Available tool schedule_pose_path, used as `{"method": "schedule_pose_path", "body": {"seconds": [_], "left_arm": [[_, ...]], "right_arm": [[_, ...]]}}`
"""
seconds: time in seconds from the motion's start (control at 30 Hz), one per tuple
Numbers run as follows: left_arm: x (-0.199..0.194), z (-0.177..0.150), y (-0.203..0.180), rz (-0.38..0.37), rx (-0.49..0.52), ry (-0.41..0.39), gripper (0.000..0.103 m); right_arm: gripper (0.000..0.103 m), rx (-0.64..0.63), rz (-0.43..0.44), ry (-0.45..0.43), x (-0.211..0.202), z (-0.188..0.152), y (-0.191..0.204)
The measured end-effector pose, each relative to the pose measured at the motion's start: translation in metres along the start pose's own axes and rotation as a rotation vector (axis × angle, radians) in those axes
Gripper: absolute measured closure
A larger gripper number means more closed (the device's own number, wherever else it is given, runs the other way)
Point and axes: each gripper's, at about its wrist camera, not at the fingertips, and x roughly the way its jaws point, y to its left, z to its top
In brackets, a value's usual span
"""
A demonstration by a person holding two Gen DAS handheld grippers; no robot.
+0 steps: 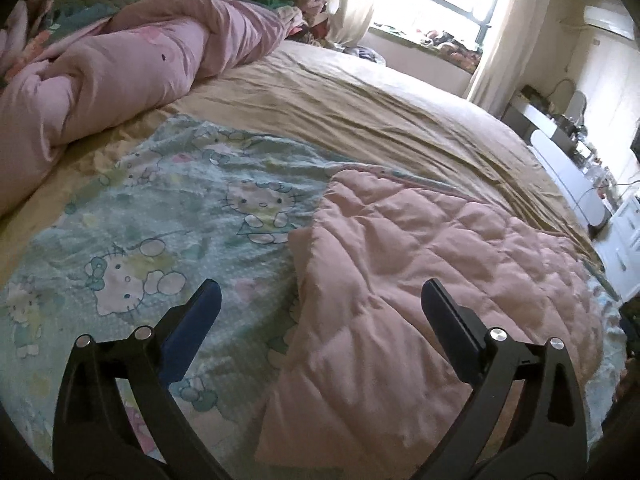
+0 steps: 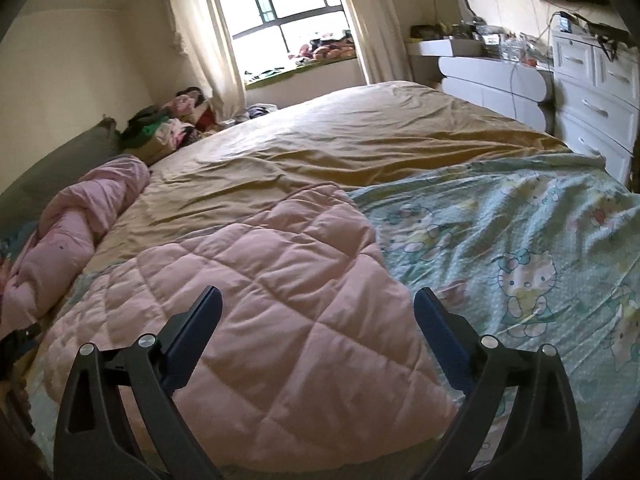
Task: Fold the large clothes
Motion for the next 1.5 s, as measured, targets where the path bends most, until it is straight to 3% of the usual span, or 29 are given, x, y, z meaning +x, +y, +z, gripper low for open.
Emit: {"method": "schedule_pose_path", "body": {"seconds": [0.33,0.8,1.13,1.5], "left_arm": [[-0.037,-0.011,-0.013,0.009,0.040,-0.051,0.009],[-0.060,-0.036,-0.025,0.036,0.110,-0.071,0.009],[-0.058,-0.063,-0.022,0.065,0.138,-0.020,0.009],[-0.042,-0.094,-0.002,0.011,0.039,0.117,0.009]], "right_arm": [[0.007,-0.030,0.058,-0.028,-0.032,-0.002,0.014],[0.007,-0.077,0.054,-0.025,-0.064,-0.020,0.011],[0.007,-0.030,0.060,0.031,-0.064,-0.040,-0.003],[0.007,0.001,0.047,0.115,-0.054,-0.066,-0.022]]}}
